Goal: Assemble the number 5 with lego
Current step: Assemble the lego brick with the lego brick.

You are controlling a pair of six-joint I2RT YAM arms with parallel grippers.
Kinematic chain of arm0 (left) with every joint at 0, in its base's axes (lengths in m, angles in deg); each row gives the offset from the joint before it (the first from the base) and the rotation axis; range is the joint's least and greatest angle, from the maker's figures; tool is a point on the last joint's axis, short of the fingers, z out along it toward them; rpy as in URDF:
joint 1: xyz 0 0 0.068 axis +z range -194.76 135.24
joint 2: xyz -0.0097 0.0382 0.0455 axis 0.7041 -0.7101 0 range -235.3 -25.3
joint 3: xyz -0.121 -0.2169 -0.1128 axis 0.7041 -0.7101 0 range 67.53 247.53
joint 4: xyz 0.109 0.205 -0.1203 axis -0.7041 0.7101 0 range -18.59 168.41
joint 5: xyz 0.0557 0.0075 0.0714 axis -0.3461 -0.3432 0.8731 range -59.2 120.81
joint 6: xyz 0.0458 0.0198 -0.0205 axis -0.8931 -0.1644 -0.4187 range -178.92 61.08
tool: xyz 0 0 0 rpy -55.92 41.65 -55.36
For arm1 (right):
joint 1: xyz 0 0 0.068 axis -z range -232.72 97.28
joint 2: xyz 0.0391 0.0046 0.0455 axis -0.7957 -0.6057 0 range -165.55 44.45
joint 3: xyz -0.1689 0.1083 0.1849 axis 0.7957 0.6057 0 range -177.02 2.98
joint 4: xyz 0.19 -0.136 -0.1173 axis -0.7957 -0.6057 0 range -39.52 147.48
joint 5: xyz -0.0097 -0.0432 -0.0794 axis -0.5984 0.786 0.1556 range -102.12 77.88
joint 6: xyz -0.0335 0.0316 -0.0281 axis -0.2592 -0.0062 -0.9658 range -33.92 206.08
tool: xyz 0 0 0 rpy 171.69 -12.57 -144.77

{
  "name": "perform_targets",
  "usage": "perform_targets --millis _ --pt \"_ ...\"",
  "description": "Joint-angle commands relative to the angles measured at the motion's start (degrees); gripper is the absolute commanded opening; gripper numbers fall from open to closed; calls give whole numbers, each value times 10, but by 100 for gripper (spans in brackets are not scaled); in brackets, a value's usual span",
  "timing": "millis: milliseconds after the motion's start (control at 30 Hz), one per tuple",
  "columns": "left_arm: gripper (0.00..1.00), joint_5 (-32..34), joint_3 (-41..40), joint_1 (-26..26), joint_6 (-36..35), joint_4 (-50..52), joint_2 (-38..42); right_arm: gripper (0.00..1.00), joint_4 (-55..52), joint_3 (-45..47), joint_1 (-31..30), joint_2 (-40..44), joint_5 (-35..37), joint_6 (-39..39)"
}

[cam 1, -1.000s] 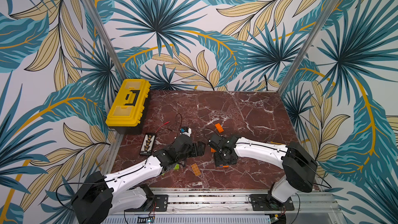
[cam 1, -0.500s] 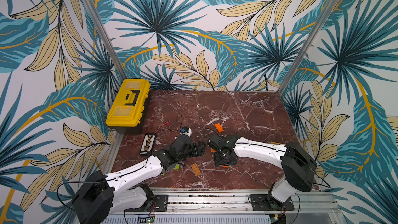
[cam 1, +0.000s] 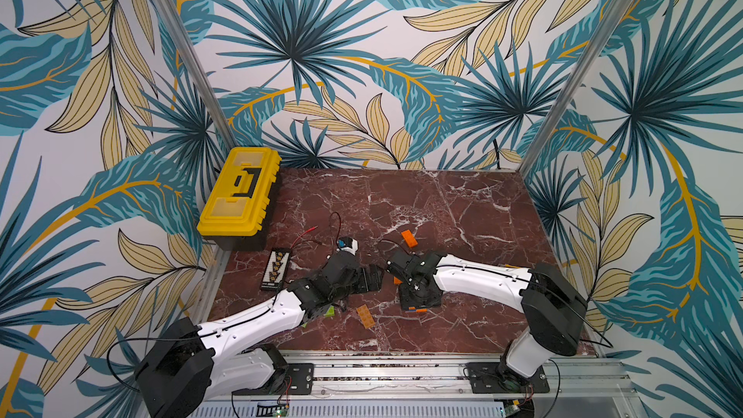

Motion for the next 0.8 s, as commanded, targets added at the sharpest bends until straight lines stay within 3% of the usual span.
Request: perform_targets --millis 0,667,767 --pt "100 3 -3 2 -3 -4 -3 54 -45 14 -3 -33 16 0" --pt "100 5 -10 2 2 1 6 53 -42 19 -7 -66 21 6" --pt "100 5 -8 2 0 3 6 58 -27 18 -7 -48 11 5"
